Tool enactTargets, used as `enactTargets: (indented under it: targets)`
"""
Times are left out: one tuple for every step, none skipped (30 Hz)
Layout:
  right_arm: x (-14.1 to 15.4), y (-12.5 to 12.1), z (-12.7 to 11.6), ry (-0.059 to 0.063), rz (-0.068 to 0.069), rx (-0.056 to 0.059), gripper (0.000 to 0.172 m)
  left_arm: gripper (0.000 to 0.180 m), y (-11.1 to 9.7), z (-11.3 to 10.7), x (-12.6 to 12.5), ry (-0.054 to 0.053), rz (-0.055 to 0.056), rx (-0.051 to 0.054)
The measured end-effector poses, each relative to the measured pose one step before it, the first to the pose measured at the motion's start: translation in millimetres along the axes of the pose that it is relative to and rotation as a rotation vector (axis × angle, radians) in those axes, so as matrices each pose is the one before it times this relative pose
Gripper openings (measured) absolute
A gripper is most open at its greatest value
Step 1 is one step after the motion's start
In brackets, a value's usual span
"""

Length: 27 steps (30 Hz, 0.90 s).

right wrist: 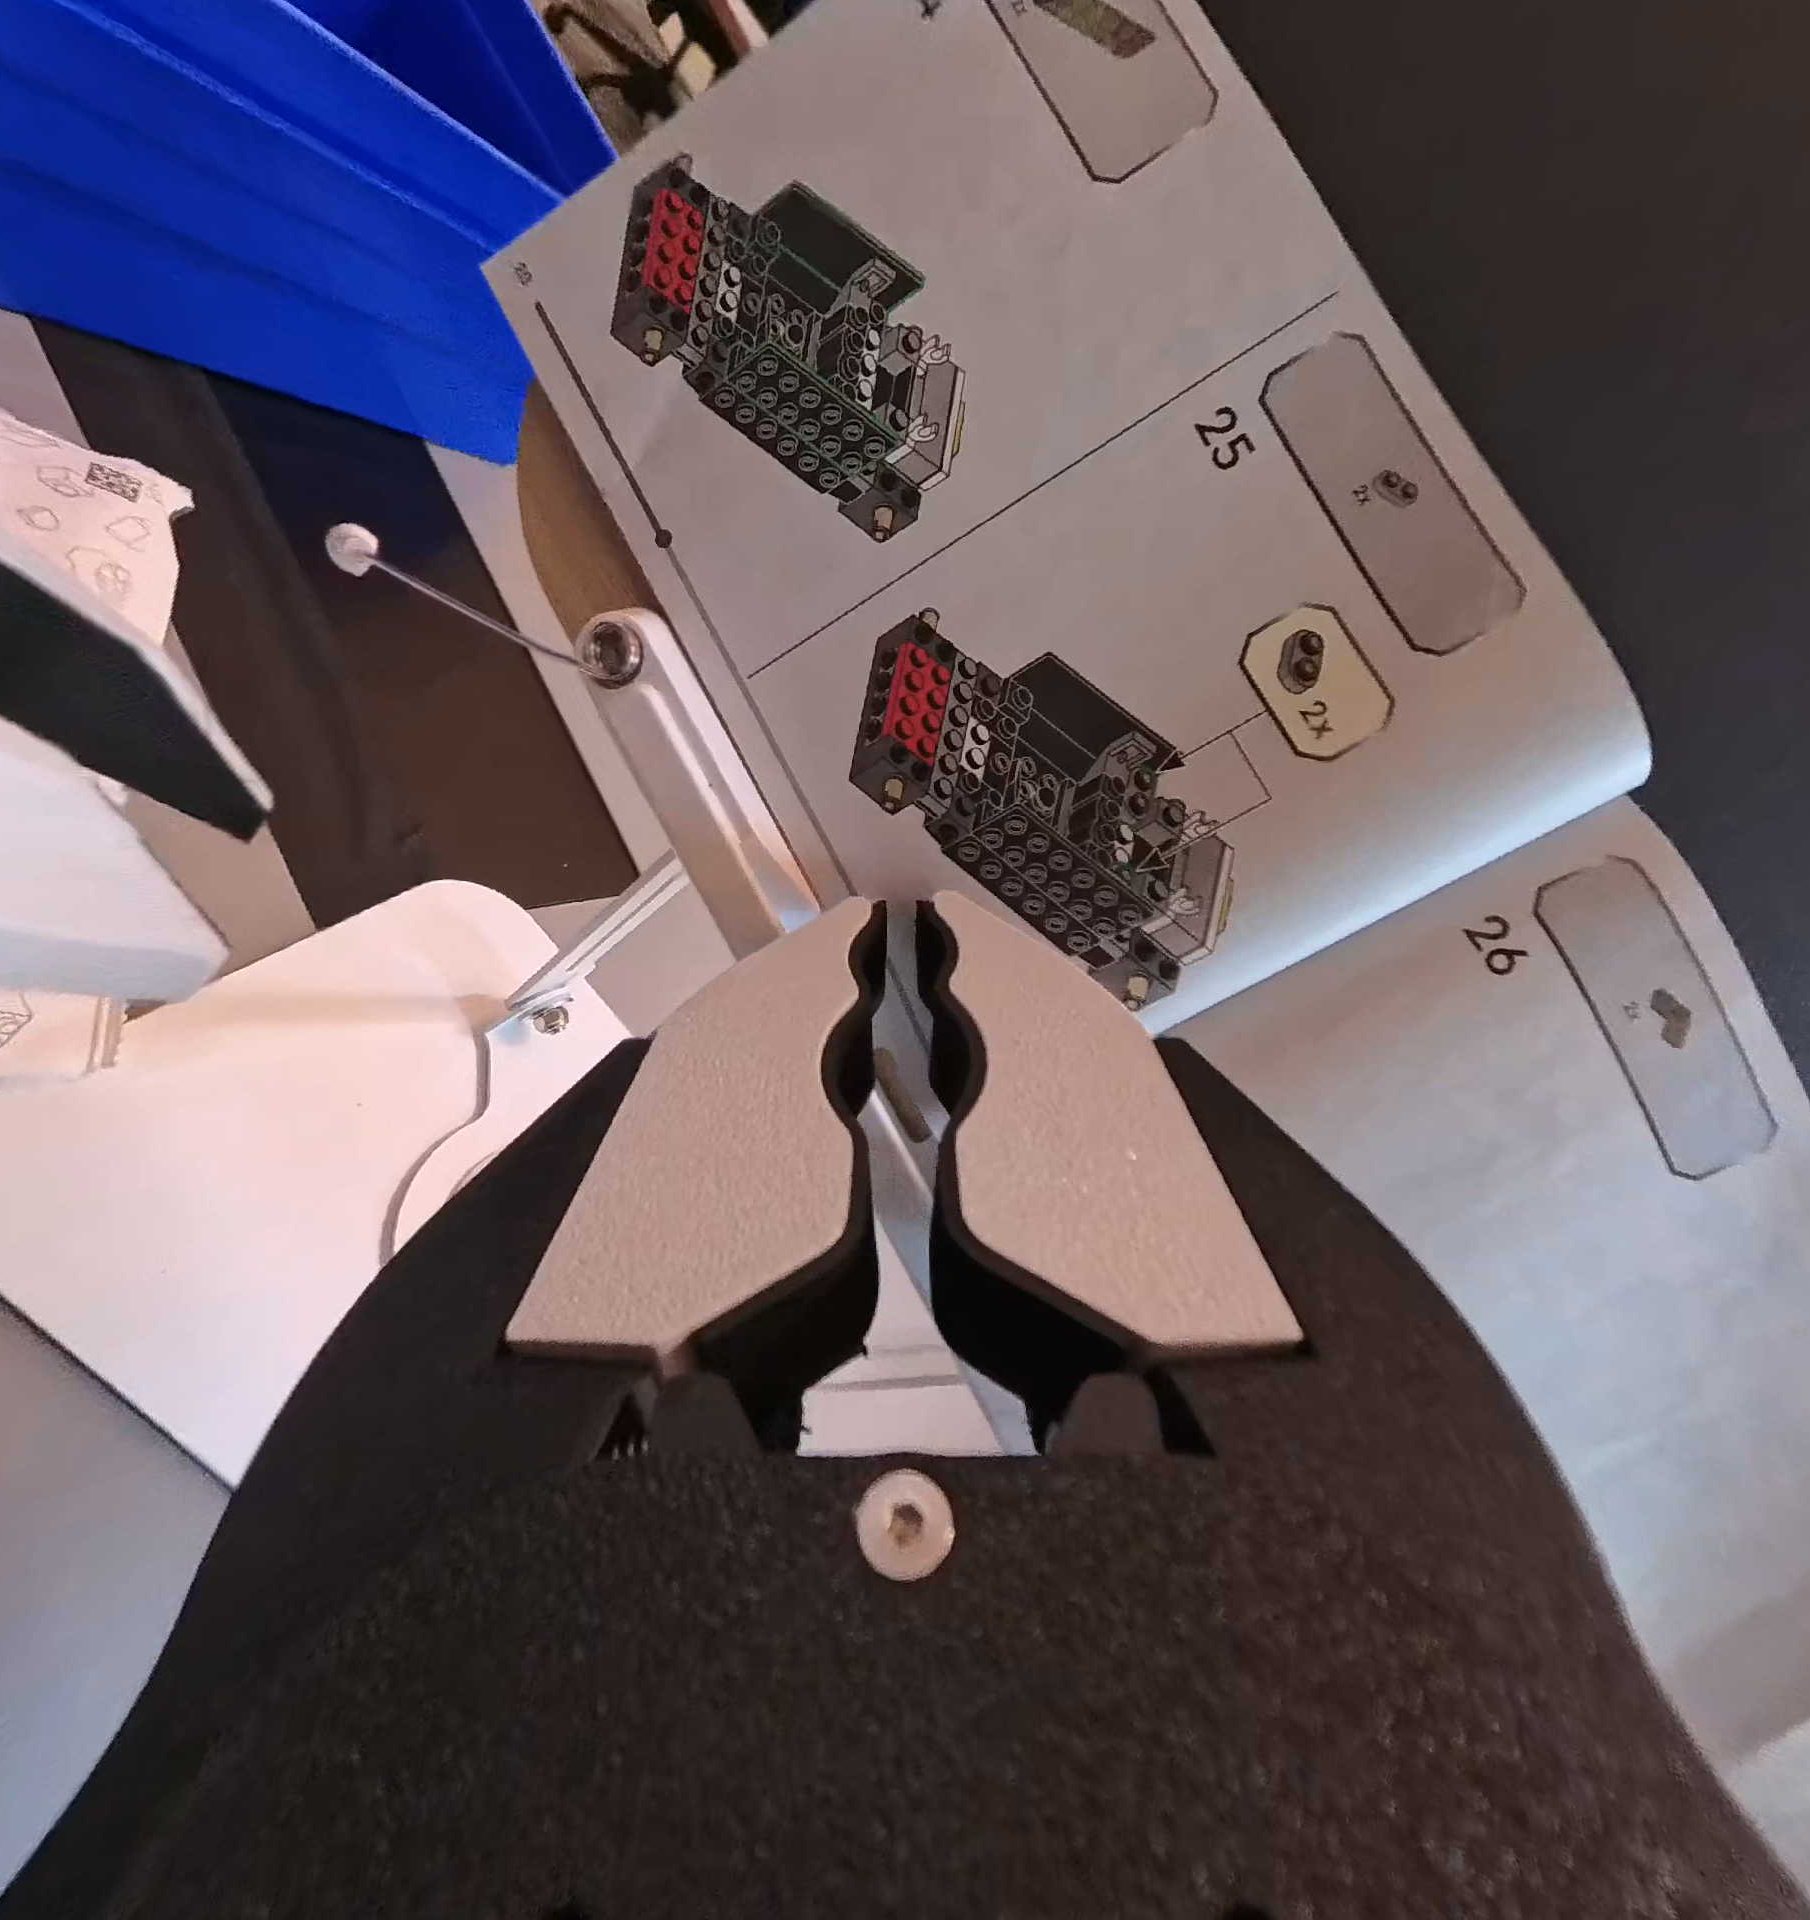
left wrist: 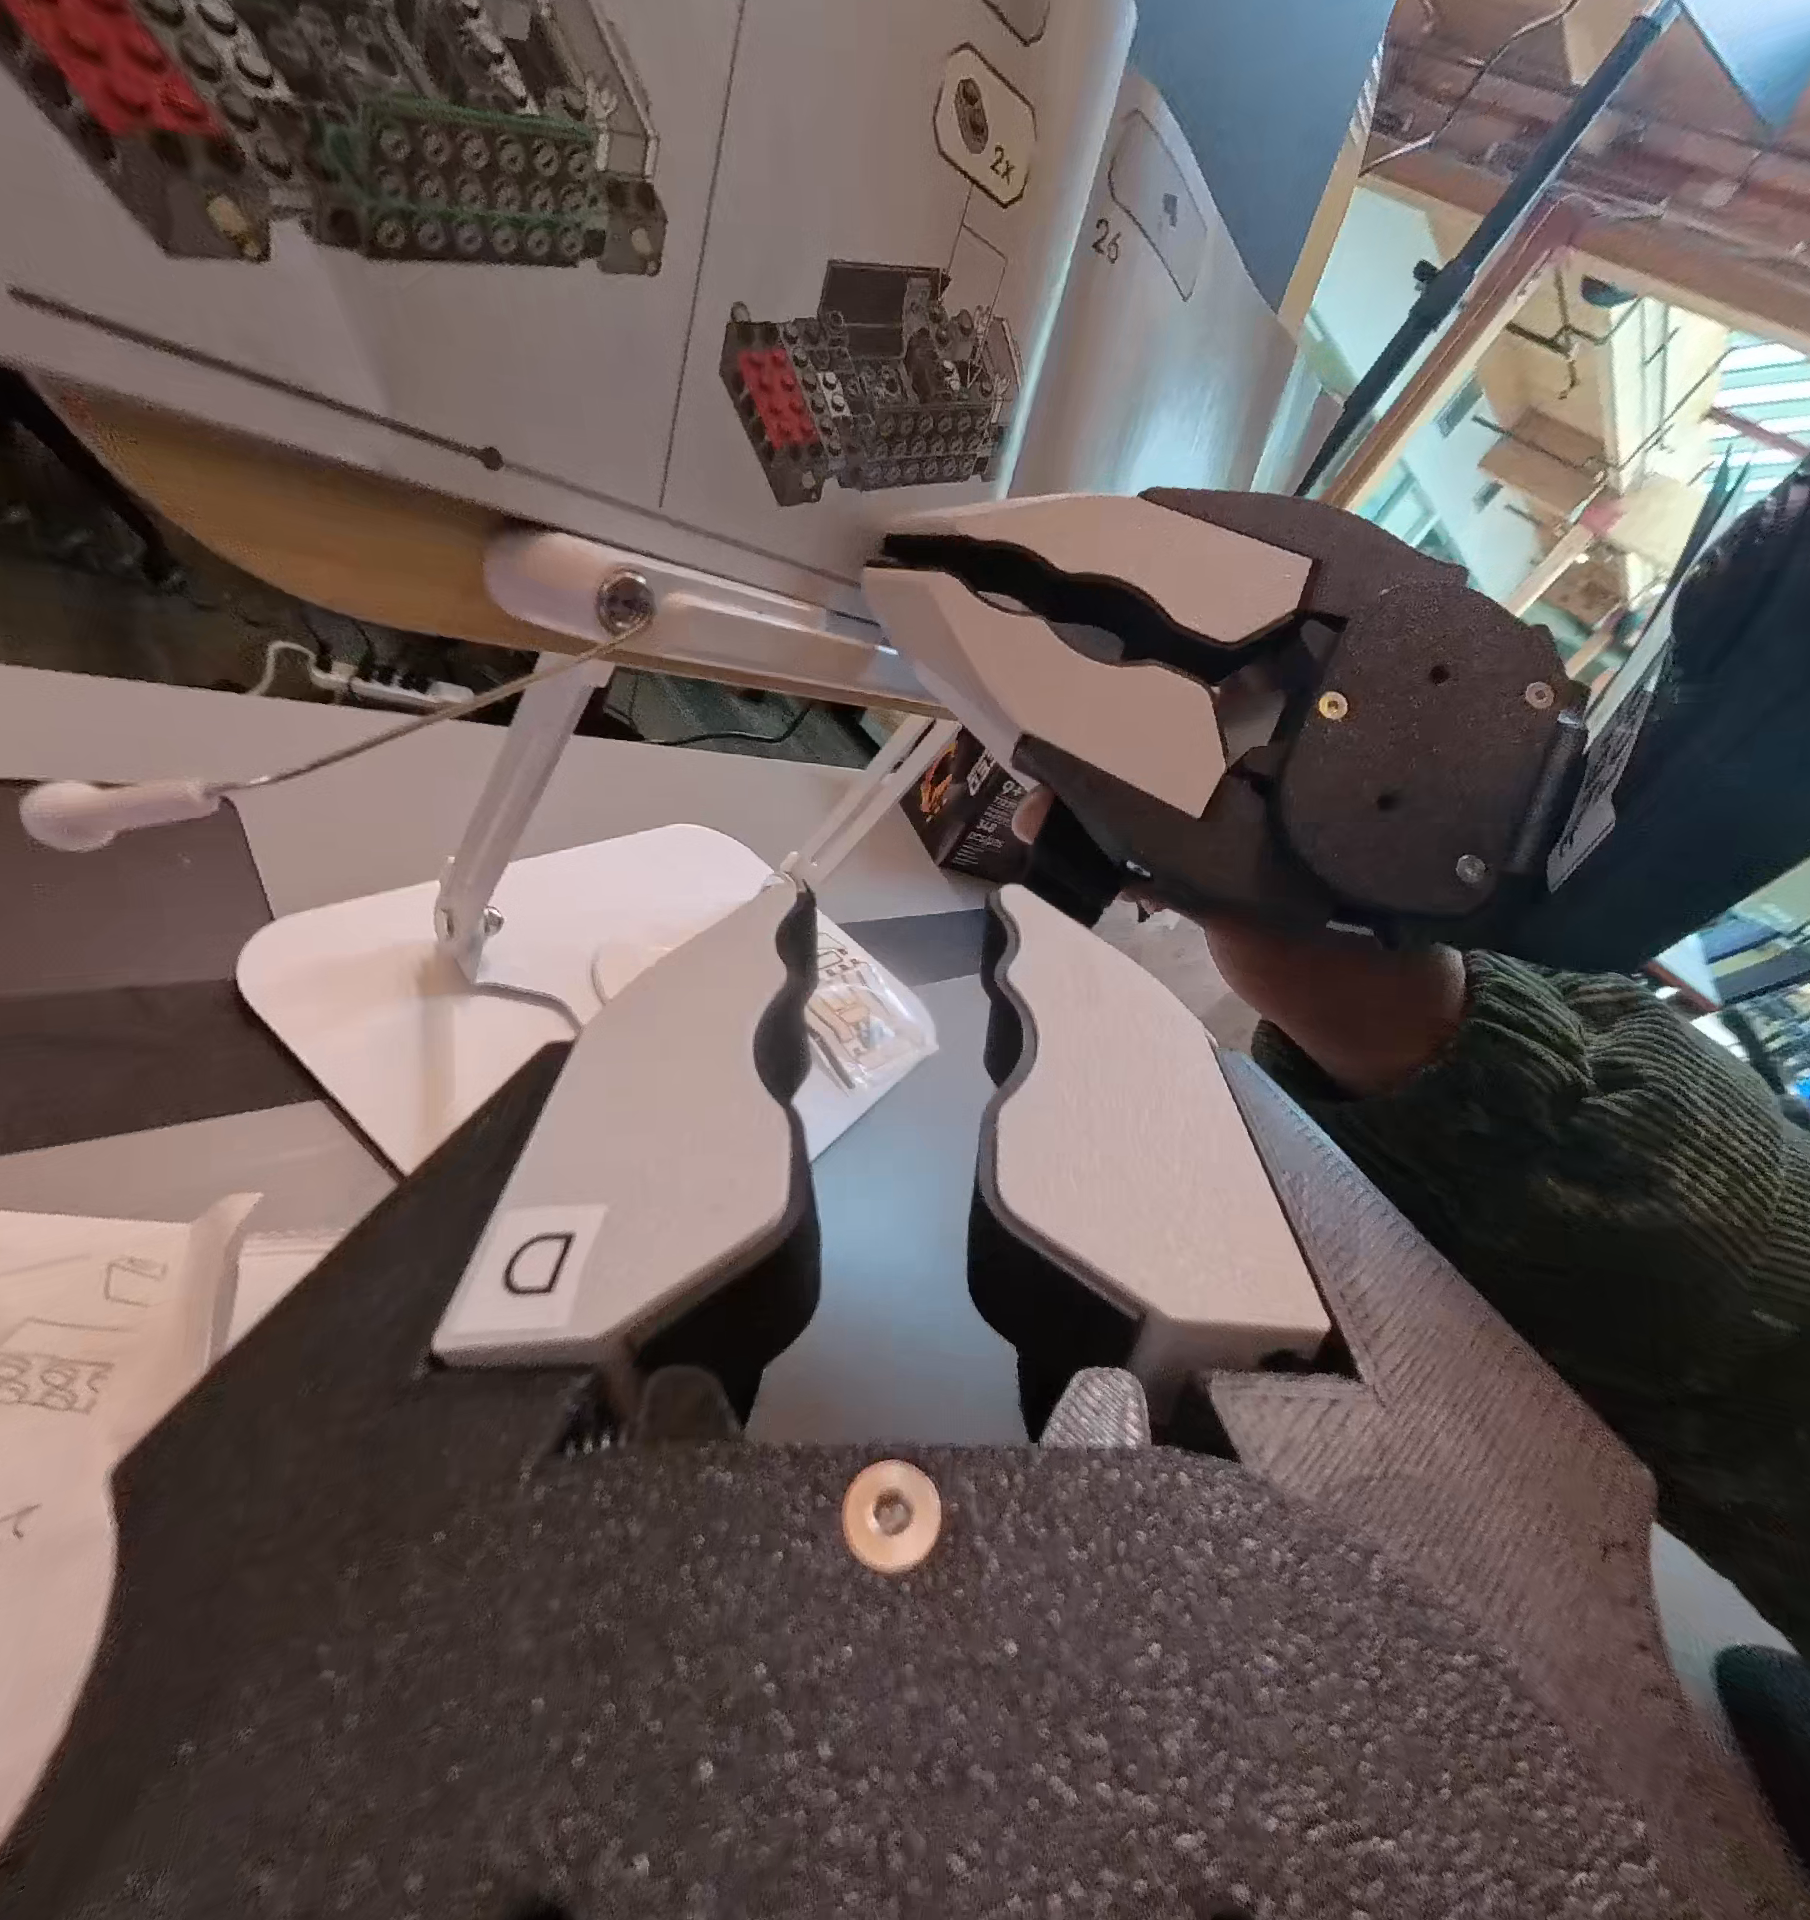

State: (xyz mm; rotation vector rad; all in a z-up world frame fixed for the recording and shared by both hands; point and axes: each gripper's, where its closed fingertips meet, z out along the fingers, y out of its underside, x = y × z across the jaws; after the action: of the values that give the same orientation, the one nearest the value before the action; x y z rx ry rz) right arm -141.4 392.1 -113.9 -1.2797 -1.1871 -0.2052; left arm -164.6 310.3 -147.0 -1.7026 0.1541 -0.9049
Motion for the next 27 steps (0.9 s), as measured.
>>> enactTargets:
  targets:
    - [-0.26, -0.71, -1.58, 0.0093, -0.0024, 0.0095, 0.005, 0.029, -0.21, -0.11, 0.63, -0.0078, 0.0221, 0.0038]
    - [-0.14, -0.3, -1.56, 0.0073, 0.0016, 0.0082, 0.005, 0.029, 0.13, -0.26, 0.0, -0.0108, 0.0239, 0.001]
    - [-0.39, 0.09, -1.27, 0.0028, 0.0059, 0.0051, 0.005, 0.029, 0.42, -0.26, -0.05, -0.01, 0.0234, -0.0009]
    - [-0.43, 0.31, -1.15, 0.0015, 0.0108, 0.0052, 0.005, 0.028, -0.18, -0.33, 0.22, -0.0077, 0.0219, 0.0012]
    - [-0.25, -0.14, -1.43, 0.0034, 0.0124, 0.0085, 0.005, 0.028, -0.51, -0.49, -0.06, -0.0096, 0.0219, 0.0032]
    - [-0.41, 0.1, -1.27, 0.0024, 0.0111, 0.006, 0.005, 0.028, -0.68, -0.69, -0.09, -0.0108, 0.0239, 0.0025]
    - [-1.11, 0.64, -0.89, -0.0015, 0.0095, 0.0014, 0.005, 0.028, -0.41, -0.7, 0.35, -0.0082, 0.024, 0.001]
    - [-0.76, 0.65, -1.01, 0.0011, 0.0094, 0.0016, 0.005, 0.028, -0.46, -0.67, 0.7, -0.0051, 0.0204, 0.0009]
    - [-0.82, 0.38, -1.05, 0.001, 0.0087, 0.0041, 0.005, 0.028, -0.78, -0.69, 0.25, -0.0068, 0.016, 0.0025]
    - [-0.7, 0.18, -1.21, 0.0005, 0.0093, 0.0042, 0.005, 0.028, -0.84, -0.63, 0.74, -0.0027, 0.0124, 0.0028]
    - [-0.41, 0.08, -1.36, 0.0021, 0.01, 0.0052, 0.005, 0.028, -0.42, -0.28, 0.7, 0.0005, 0.0076, 0.0005]
    - [-0.29, -0.39, -1.41, 0.0026, 0.01, 0.007, 0.005, 0.029, -0.06, -0.24, 0.29, -0.001, 0.0038, 0.0006]
    - [-0.25, -0.27, -1.19, 0.0014, 0.0088, 0.0054, 0.005, 0.029, -0.04, -0.13, -0.14, -0.0012, 0.0017, 0.0015]
    - [-0.2, 0.23, -0.97, 0.0019, 0.0064, 0.0015, 0.005, 0.028, 0.27, -0.04, 0.04, 0.0002, -0.0007, 0.0003]
    - [-0.28, 0.24, -0.92, 0.0002, 0.006, 0.0011, 0.005, 0.028, 0.68, 0.06, -0.15, 0.0003, -0.0023, -0.0012]
    - [-0.15, -0.01, -1.06, 0.0007, 0.0087, 0.0031, 0.005, 0.028, 0.55, -0.07, -0.44, -0.0014, -0.0013, -0.001]
    - [0.07, -0.31, -1.33, 0.0009, 0.0099, 0.0045, 0.005, 0.028, 0.28, -0.39, -0.54, -0.0028, 0.0019, 0.0005]
    - [-0.17, -0.38, -1.35, -0.0011, 0.0106, 0.0043, 0.005, 0.028, 0.04, -0.3, -0.44, -0.0033, 0.0047, -0.0003]
    - [0.02, -0.4, -1.5, 0.0, 0.0101, 0.0035, 0.005, 0.028, -0.43, -0.58, -0.54, -0.0062, 0.0089, 0.0016]
    - [0.32, -0.56, -1.75, 0.0009, 0.0095, 0.0049, 0.005, 0.028, -0.85, -0.69, -0.81, -0.008, 0.012, 0.0029]
    - [0.35, -1.06, -2.17, 0.0012, 0.0106, 0.0073, 0.005, 0.028, -0.93, -0.73, -0.59, -0.0081, 0.0123, 0.0023]
    - [0.44, -1.49, -2.53, 0.0012, 0.0107, 0.0094, 0.005, 0.027, -1.13, -0.83, -0.35, -0.0066, 0.0113, 0.003]
    - [0.61, -1.28, -2.75, 0.0021, 0.0091, 0.0082, 0.005, 0.027, -1.01, -0.73, 0.01, -0.0052, 0.0106, 0.0029]
    - [0.6, -1.37, -2.81, 0.0015, 0.01, 0.0074, 0.005, 0.027, -0.94, -0.67, -0.27, -0.0071, 0.0119, 0.003]
    - [0.67, -1.38, -3.13, 0.0001, 0.0132, 0.0074, 0.005, 0.027, -1.04, -0.74, -0.1, -0.0071, 0.0135, 0.0043]
    - [0.62, -1.35, -3.58, -0.0015, 0.017, 0.0075, 0.005, 0.027, -0.71, -0.65, 0.15, -0.005, 0.0127, 0.0013]
    - [0.71, -1.95, -4.36, -0.0026, 0.0219, 0.0095, 0.005, 0.027, -0.41, -0.7, 0.37, -0.004, 0.012, -0.0013]
